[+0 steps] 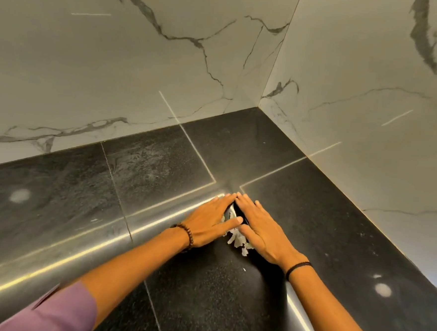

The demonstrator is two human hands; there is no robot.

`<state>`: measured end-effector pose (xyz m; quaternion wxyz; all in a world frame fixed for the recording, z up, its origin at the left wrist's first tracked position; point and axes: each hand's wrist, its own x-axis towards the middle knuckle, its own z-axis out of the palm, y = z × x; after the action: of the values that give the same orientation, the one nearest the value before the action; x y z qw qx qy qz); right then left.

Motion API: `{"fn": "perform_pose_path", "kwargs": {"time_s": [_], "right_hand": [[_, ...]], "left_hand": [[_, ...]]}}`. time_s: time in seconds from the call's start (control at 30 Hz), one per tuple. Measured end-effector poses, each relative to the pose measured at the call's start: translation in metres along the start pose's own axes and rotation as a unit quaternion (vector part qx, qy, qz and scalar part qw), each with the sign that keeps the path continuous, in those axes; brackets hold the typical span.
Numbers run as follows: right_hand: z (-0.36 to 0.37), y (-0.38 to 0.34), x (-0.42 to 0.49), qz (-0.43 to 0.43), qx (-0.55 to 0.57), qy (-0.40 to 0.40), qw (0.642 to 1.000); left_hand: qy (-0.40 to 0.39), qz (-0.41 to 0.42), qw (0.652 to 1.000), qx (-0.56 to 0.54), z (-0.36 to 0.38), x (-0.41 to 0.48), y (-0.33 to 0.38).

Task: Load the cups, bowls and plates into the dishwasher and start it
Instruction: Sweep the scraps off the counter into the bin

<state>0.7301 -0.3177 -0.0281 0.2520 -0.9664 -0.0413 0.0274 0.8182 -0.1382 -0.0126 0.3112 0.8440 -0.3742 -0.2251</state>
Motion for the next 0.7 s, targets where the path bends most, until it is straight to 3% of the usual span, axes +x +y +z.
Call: {"fn": "perform_pose_path", "kwargs": {"time_s": [0.27, 0.7], "right_hand": [[0.015, -0.034, -0.048, -0.013, 0.008, 0.014, 1.0], [0.053, -0.067, -0.111, 0.006, 0.001, 0.025, 1.0]], "left_hand": [[0.01, 0.036, 0.999, -0.019, 0.012, -0.056, 0.02], [0.0, 0.02, 1.0, -0.004, 0.043, -0.129, 0.028]]}}
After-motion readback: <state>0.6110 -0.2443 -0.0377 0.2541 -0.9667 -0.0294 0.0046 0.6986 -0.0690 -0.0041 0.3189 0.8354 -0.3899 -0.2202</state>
